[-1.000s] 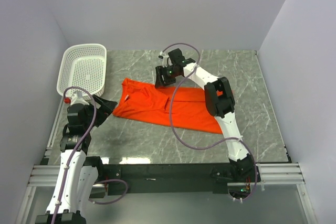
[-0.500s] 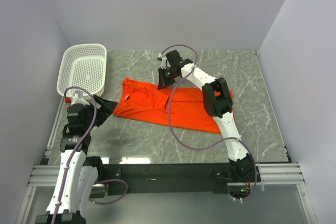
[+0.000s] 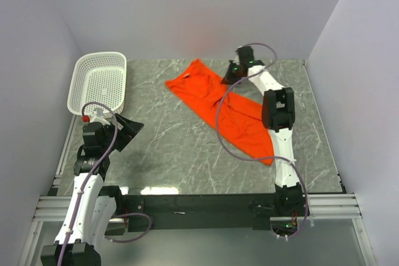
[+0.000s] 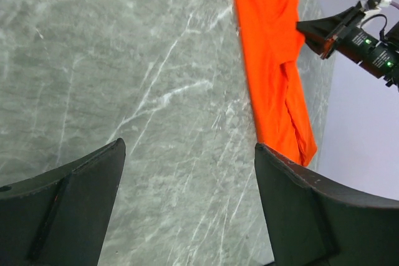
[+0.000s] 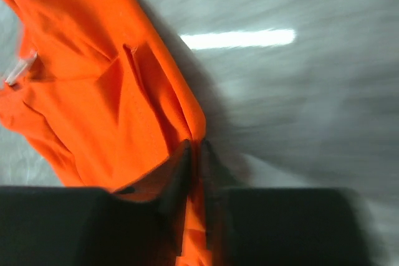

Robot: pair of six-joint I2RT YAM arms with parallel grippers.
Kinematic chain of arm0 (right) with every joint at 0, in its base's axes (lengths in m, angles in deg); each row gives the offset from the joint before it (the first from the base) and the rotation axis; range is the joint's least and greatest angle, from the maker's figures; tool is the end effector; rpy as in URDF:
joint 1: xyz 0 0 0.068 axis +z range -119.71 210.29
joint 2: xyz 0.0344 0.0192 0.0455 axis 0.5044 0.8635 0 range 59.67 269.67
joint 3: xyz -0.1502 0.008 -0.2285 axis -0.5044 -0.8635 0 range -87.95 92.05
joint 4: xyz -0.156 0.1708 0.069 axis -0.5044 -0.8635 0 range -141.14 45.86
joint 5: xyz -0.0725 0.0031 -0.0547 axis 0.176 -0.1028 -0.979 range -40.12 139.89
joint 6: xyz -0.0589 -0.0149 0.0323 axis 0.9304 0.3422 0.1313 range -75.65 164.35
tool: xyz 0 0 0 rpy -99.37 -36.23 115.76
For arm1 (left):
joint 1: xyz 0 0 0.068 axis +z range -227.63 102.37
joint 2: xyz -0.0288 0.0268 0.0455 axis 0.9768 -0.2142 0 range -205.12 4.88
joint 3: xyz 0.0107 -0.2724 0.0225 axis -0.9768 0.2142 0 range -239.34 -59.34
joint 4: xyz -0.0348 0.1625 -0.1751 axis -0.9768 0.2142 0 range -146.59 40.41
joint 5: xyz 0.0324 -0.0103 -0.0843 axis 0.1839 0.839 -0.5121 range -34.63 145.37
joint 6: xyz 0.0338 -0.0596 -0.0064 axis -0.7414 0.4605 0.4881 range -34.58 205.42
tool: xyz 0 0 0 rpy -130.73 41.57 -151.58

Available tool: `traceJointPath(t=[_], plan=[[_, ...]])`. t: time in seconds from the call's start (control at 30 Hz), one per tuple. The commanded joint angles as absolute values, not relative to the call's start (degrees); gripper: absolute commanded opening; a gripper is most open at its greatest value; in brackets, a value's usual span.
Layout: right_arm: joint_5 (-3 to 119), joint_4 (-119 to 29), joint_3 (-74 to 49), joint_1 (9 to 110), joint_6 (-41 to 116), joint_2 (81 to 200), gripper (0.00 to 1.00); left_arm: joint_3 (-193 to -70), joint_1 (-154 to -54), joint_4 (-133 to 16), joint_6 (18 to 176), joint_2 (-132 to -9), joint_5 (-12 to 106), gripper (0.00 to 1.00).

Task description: Fold and stack the t-shirts

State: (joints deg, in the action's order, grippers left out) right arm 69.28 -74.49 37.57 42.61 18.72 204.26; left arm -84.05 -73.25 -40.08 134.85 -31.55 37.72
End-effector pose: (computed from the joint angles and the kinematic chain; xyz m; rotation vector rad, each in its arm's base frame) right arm 0.5323 0.1351 0.1545 0.1324 2.4907 0.7016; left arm 0.1507 -0.0054 0.2240 -0.7867 1.9865 -0.7926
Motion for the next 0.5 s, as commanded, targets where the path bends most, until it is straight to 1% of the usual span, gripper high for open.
traceJointPath(t=[0.0,0.03,0.07,0.1,0.13,0.17,0.23,0.27,0.3,0.33,0.37,0.4,0.43,0.47], plan=[[65.6,-72.2,37.6,37.3,15.7,200.7,0.24,-82.7,-73.1,-46.0,136.1,-33.3,32.7,0.89],[66.6,-73.0,38.4,36.5,17.2,200.8,0.34,-82.0,-73.1,-47.3,136.7,-35.2,31.2,0.89],[67.1,-74.6,40.0,35.5,18.4,201.0,0.47,-81.6,-73.2,-50.7,136.9,-36.6,28.3,0.87],[67.2,-75.3,40.5,35.1,19.8,200.6,0.52,-81.2,-73.2,-52.4,137.3,-38.2,26.8,0.87],[67.2,-75.7,40.2,34.8,23.6,199.9,0.58,-81.0,-73.4,-54.1,138.2,-41.8,25.8,0.84],[66.2,-76.0,38.1,34.5,25.7,197.2,0.67,-80.9,-74.5,-55.8,138.7,-43.8,25.2,0.83],[64.7,-75.3,34.5,33.9,33.1,193.7,0.73,-81.6,-77.0,-61.1,140.5,-49.8,26.6,0.82],[64.2,-74.8,29.4,33.5,36.0,189.6,0.77,-82.2,-81.3,-63.2,141.3,-52.0,27.9,0.82],[67.0,-74.1,26.7,33.0,39.6,187.3,0.79,-83.0,-83.9,-66.8,142.2,-54.5,29.6,0.82],[69.9,-74.6,21.6,32.1,48.2,185.1,0.79,-85.5,-86.7,-68.1,143.5,-60.1,33.7,0.83],[72.4,-75.5,18.5,31.8,52.2,180.4,0.79,-87.3,-91.6,-69.3,144.2,-63.6,35.5,0.83],[79.5,-77.0,15.2,31.5,56.6,177.7,0.8,-91.1,-93.5,-70.9,144.8,-67.1,36.8,0.82],[81.9,-77.6,8.0,31.3,64.1,174.7,0.8,-92.9,-94.9,-71.9,146.8,-74.1,39.3,0.82],[84.3,-77.8,4.2,31.3,67.0,168.5,0.8,-94.7,-96.9,-73.1,147.8,-77.7,40.0,0.81]])
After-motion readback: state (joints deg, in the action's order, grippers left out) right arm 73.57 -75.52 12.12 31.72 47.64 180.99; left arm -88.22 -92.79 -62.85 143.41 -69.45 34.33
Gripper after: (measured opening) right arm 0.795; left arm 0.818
